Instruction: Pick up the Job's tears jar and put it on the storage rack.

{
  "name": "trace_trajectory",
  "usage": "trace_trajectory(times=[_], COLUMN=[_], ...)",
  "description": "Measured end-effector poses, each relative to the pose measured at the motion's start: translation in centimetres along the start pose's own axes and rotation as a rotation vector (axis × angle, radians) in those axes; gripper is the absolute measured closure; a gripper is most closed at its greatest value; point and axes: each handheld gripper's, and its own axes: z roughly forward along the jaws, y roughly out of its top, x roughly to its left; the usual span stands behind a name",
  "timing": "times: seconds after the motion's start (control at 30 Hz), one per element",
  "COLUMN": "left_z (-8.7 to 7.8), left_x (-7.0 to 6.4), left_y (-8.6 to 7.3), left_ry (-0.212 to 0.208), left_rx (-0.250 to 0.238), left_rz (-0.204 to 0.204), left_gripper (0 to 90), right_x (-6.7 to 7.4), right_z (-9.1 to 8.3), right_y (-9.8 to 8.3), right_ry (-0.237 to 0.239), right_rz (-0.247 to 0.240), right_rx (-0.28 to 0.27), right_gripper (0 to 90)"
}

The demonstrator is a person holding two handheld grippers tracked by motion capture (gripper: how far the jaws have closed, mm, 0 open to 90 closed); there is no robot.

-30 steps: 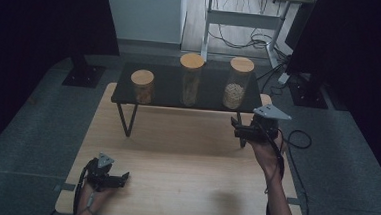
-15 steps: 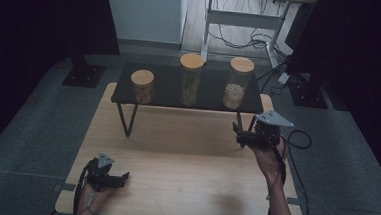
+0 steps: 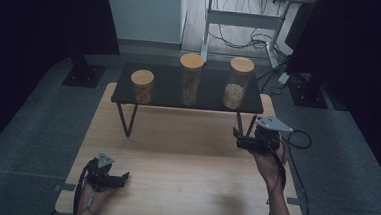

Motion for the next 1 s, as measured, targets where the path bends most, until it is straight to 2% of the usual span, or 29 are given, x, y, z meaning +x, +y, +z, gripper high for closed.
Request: trace_trajectory(times=[0.6, 1.0], left_z=[0.1, 0.0], left_x=[-0.1, -0.1], left_y=[0.0, 0.0], left_ry=[0.018, 0.016], left_rx=[0.007, 0.003], left_rz=[-0.018, -0.015], left_gripper=[0.0, 1.1], right_x=[0.4, 0.3], right_z=[-0.6, -0.6], right_y=[-1.5, -3.0], right_ry=[-0.005, 0.007], right_rz=[0.012, 0.027], right_rx=[0.003, 0.033], right_gripper=[5.6, 7.9])
